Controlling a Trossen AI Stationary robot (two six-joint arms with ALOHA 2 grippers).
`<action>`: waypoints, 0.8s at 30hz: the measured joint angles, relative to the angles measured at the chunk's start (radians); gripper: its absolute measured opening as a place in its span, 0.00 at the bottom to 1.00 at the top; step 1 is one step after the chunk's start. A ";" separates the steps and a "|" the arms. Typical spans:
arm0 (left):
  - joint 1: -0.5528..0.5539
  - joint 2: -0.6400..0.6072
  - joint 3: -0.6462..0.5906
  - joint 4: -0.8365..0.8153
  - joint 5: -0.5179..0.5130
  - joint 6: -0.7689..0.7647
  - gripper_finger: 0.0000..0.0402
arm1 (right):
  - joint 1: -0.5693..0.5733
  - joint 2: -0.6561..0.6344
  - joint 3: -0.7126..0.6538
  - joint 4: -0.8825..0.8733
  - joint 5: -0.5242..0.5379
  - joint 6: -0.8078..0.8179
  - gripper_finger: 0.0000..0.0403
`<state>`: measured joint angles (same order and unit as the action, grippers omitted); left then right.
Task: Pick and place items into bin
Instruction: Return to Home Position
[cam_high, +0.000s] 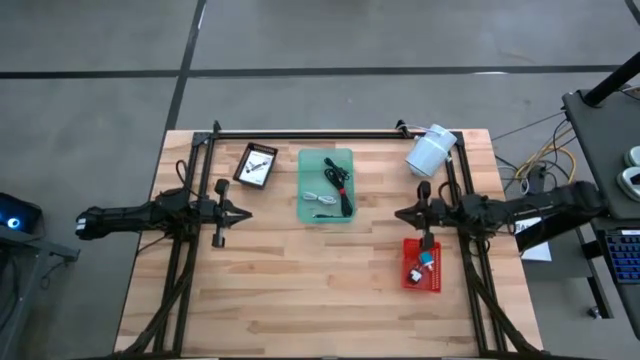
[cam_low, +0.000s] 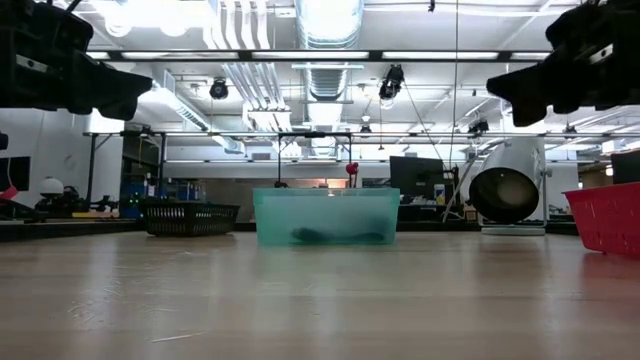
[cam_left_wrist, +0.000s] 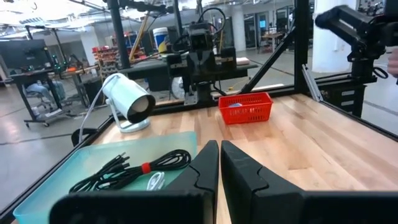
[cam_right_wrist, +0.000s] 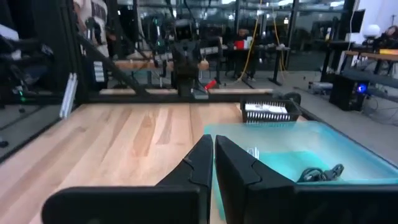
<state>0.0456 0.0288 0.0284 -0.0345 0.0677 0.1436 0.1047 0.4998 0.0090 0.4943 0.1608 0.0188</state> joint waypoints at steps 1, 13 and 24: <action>0.000 0.000 0.000 -0.001 -0.002 0.000 0.00 | 0.000 -0.033 0.000 -0.028 0.000 0.003 0.02; 0.000 0.004 0.014 -0.041 -0.059 -0.067 0.00 | 0.000 -0.396 0.000 -0.385 0.033 -0.019 0.02; 0.000 0.004 0.014 -0.044 -0.043 -0.077 0.00 | 0.000 -0.489 0.000 -0.454 0.048 -0.053 0.02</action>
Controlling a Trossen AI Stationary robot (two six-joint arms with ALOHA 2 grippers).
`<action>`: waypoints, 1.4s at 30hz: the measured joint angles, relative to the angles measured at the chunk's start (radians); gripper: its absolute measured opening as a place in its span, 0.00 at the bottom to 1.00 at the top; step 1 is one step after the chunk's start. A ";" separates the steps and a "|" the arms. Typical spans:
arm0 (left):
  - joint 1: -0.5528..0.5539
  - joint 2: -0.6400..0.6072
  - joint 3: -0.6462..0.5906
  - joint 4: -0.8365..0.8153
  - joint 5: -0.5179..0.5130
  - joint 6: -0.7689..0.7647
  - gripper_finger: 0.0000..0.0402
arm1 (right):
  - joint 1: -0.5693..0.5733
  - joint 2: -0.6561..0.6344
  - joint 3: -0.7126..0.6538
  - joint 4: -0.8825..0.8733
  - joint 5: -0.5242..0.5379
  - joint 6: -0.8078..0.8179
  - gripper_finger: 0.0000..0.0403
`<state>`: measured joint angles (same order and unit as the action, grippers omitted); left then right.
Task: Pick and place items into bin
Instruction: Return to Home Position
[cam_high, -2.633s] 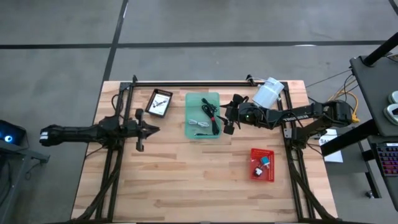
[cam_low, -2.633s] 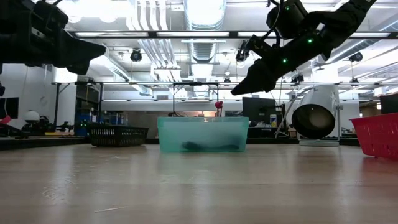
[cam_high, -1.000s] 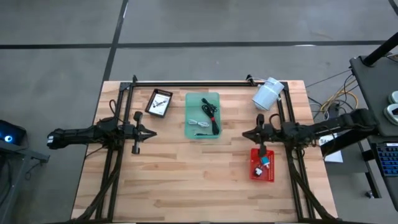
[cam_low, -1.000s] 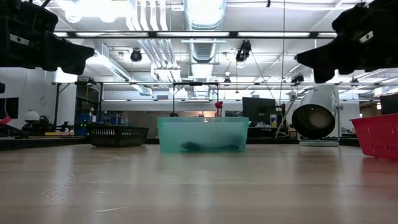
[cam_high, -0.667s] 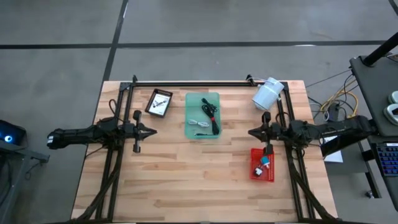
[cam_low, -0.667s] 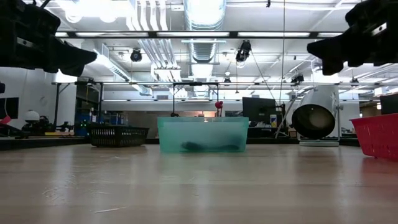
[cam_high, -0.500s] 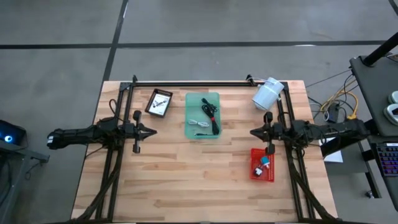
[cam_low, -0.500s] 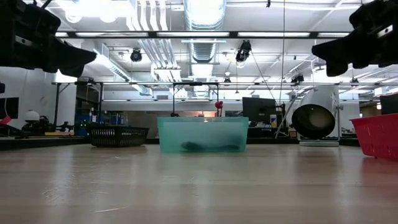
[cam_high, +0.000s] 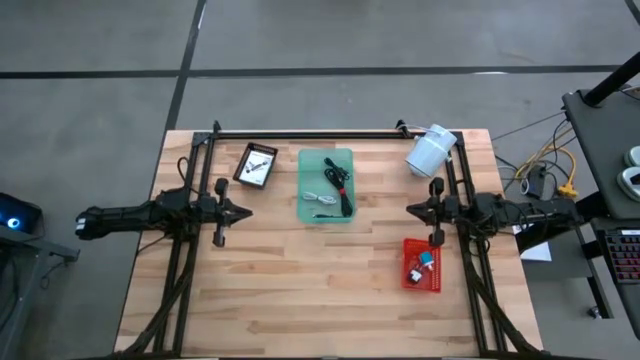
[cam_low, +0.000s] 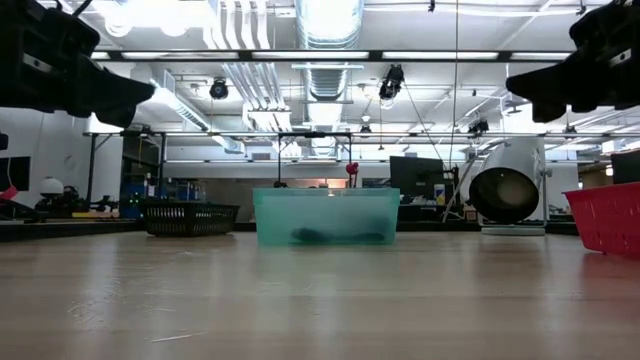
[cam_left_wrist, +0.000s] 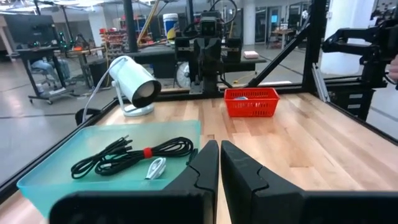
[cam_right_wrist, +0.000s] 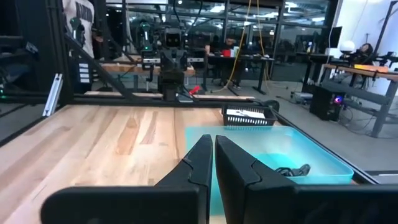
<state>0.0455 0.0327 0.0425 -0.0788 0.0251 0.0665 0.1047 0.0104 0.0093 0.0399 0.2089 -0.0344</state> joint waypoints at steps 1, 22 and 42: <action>0.000 0.002 0.000 0.000 -0.003 0.000 0.00 | 0.000 0.004 0.000 0.000 0.000 0.000 0.02; 0.000 0.009 -0.007 0.037 0.008 0.019 0.00 | 0.000 0.020 0.000 0.000 0.000 -0.022 0.02; 0.000 0.006 -0.008 0.069 0.002 0.019 0.00 | 0.000 0.020 0.000 0.000 0.000 -0.019 0.02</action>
